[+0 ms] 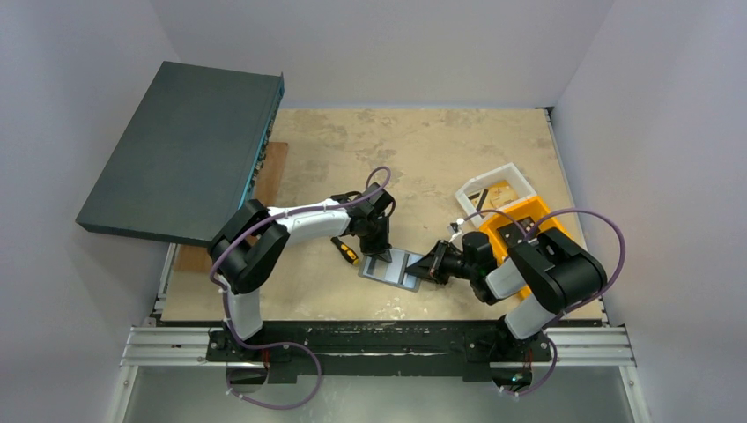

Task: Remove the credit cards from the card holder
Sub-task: Remove the credit card from the card holder.

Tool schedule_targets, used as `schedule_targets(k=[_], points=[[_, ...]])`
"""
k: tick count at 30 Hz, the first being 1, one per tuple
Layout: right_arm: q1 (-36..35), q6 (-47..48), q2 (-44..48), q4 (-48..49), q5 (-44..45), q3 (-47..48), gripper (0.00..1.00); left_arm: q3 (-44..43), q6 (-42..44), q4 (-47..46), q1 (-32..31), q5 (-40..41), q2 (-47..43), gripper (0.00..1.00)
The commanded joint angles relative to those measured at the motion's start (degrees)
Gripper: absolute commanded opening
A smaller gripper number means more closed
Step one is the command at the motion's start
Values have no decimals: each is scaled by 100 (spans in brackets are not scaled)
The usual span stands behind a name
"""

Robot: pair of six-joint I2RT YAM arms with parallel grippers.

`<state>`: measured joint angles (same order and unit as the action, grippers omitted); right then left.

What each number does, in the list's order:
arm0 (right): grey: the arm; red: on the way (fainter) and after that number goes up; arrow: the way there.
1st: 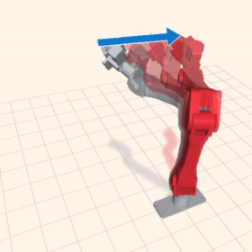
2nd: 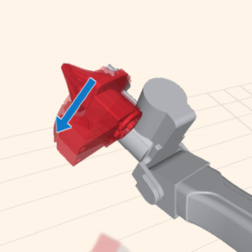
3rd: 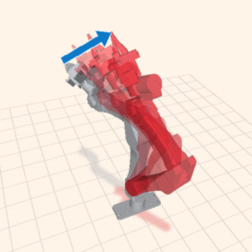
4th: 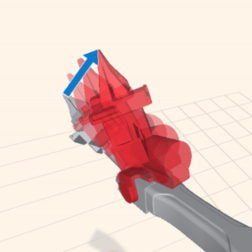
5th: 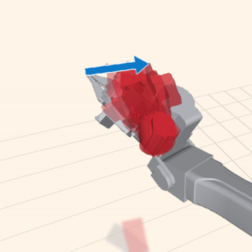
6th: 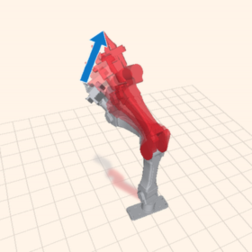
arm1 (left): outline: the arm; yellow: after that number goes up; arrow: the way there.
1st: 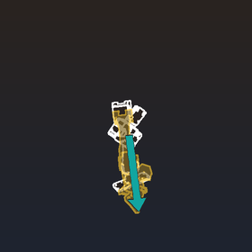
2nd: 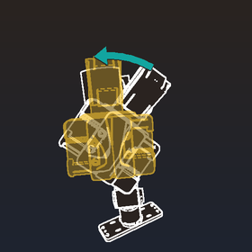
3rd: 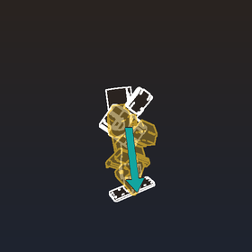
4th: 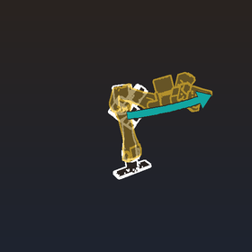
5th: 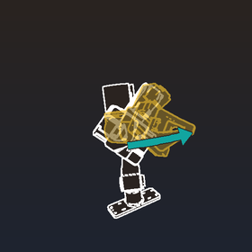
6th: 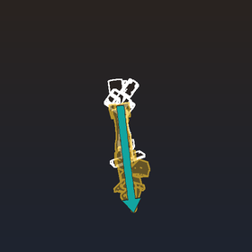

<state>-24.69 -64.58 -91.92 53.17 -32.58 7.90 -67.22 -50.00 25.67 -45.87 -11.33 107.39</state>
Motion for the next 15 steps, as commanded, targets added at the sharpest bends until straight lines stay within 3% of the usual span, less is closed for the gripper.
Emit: schedule_targets(k=[1, 9, 13, 15], points=[[25, -71, 158, 8, 33, -120, 0, 244, 161, 543, 79, 627, 133, 0], [121, 820, 1826, -2632, 804, 143, 0, 322, 209, 562, 148, 659, 71, 0], [128, 1076, 1902, -2966, 644, 382, 0, 320, 221, 528, 148, 631, 109, 0], [124, 1108, 1699, -2846, 512, 478, 11, 300, 225, 514, 144, 604, 137, 0]])
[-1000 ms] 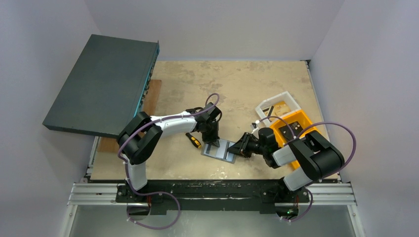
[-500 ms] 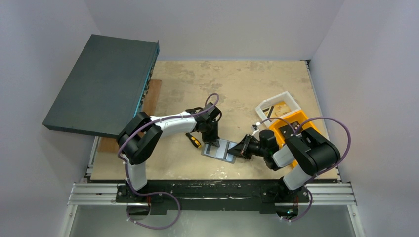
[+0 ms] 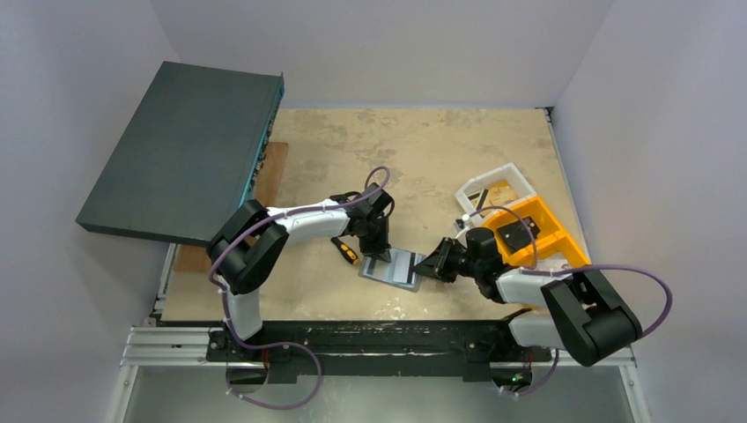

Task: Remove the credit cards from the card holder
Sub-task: Remove the credit card from the card holder, then place the credit card in the storage box.

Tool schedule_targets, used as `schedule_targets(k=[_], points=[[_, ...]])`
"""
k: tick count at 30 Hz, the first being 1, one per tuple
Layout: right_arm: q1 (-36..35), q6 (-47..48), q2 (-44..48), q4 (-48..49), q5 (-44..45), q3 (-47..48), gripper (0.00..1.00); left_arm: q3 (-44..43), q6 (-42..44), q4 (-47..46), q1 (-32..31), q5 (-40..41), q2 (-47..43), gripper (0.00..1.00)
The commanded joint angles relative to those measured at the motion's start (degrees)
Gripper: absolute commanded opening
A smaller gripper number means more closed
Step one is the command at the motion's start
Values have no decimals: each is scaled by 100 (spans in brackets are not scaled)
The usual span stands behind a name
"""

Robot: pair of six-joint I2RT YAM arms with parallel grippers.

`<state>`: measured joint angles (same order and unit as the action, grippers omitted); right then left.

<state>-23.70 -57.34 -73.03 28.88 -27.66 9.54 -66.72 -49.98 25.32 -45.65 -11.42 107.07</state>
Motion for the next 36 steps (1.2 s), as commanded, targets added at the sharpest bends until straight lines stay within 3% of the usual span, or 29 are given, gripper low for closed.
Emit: schedule_targets(k=[1, 4, 8, 11, 14, 15, 23, 27, 36], points=[[24, 363, -308, -282, -25, 343, 15, 240, 225, 545, 126, 600, 181, 0], [24, 316, -589, -59, -87, 434, 23, 209, 224, 535, 124, 565, 192, 0], [27, 303, -825, 91, -157, 507, 25, 179, 234, 535, 126, 545, 199, 0], [31, 252, -916, 186, -204, 525, 19, 151, 235, 531, 126, 524, 216, 0], [30, 233, -845, 67, -175, 524, 4, 133, 234, 522, 126, 501, 218, 0], [30, 275, -729, -69, -97, 529, 0, 133, 230, 523, 125, 507, 207, 0], [40, 717, 944, -2425, 1186, 701, 0, 124, 308, 565, 126, 526, 164, 0], [33, 785, 1662, -3213, 1377, 835, 0, 107, 354, 560, 124, 523, 77, 0], [33, 890, 2004, -3749, 1301, 1522, 0, -595, 825, 714, -13, 407, -551, 0]])
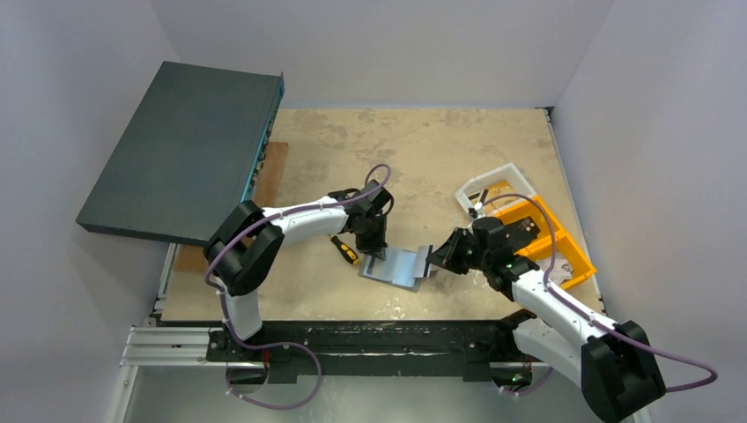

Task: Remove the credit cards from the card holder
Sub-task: Place the credit card in the storage box.

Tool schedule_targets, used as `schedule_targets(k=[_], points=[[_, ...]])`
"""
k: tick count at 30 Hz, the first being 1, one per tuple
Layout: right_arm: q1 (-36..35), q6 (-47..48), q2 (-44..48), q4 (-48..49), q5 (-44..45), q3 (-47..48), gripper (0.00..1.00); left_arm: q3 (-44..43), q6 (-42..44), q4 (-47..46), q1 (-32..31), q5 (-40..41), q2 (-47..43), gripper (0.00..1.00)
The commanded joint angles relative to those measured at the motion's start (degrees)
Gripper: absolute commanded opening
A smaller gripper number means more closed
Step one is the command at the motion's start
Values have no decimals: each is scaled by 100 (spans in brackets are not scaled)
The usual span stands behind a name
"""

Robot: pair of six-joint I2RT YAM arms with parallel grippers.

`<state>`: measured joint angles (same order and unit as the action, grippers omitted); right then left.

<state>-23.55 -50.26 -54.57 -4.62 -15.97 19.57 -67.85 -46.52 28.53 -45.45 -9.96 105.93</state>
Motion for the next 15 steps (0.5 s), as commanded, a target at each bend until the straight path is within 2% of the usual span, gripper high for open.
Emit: schedule_targets(k=[1, 3, 4, 6, 11, 12, 13, 15], points=[[17, 173, 199, -467, 149, 602, 0, -603, 556, 449, -45, 213, -547, 0], [24, 210, 253, -645, 217, 769, 0, -828, 692, 604, -74, 146, -764, 0], [22, 234, 291, -732, 251, 852, 0, -910, 749, 674, -90, 141, -892, 5], [21, 244, 341, -902, 340, 990, 0, -986, 868, 764, -106, 86, -1160, 22], [23, 197, 474, -1321, 750, 1255, 0, -1026, 1212, 1052, -105, -48, -1810, 86], [20, 157, 499, -1403, 863, 1312, 0, -1029, 1280, 1139, -103, -62, -1919, 94], [18, 131, 514, -1522, 961, 1369, 0, -1028, 1337, 1209, -98, -106, -2035, 98], [25, 80, 517, -1727, 1181, 1499, 0, -1041, 1448, 1395, -96, -201, -2236, 100]])
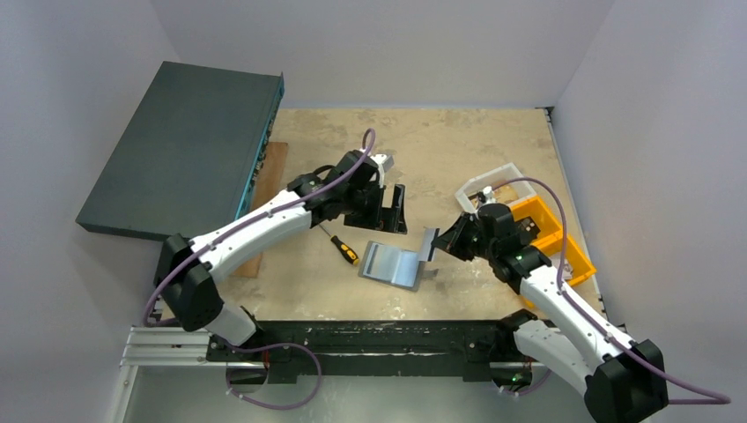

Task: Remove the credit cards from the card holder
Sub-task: Place the credit card in the storage box.

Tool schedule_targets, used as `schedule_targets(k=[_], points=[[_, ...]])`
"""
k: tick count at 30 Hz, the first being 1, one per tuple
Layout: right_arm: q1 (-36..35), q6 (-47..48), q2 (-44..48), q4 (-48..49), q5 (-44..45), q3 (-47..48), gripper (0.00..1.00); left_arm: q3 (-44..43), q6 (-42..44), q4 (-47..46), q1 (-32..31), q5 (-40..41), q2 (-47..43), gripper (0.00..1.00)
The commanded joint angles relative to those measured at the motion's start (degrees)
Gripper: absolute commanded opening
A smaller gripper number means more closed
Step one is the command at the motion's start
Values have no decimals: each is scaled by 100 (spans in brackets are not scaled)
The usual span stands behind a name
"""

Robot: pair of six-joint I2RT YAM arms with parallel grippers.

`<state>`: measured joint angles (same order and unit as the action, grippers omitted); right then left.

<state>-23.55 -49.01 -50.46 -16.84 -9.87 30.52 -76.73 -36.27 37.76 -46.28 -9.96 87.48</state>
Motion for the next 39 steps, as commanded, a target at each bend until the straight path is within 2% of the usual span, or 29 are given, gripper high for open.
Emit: schedule_targets(k=[1, 8, 13, 18, 21, 23, 35, 39], points=[[20, -80, 99, -601, 682, 462, 0, -151, 465, 557, -12, -241, -495, 100], [33, -374, 67, -1602, 1587, 1024, 0, -4, 797, 1036, -12, -529, -1159, 100], [45, -647, -520, -2750, 2592, 1830, 0, 225, 981, 1100, -8, -702, -1450, 100], [132, -1069, -1312, -4198, 3959, 3007, 0, 263, 1065, 1180, -7, -854, -1353, 100], [195, -1832, -1845, -5431, 4961, 3659, 0, 284, 1045, 1164, -17, -984, -1362, 100], [298, -2022, -2141, -6026, 5399, 3980, 0, 322, 1051, 1144, -6, -966, -1391, 100], [2406, -980, -2199, -5525, 5779, 3358, 0, 330, 1052, 1154, -9, -943, -1302, 100], [3074, -420, -2152, -4928, 5433, 3046, 0, 316, 1035, 1153, -10, -971, -1209, 100]])
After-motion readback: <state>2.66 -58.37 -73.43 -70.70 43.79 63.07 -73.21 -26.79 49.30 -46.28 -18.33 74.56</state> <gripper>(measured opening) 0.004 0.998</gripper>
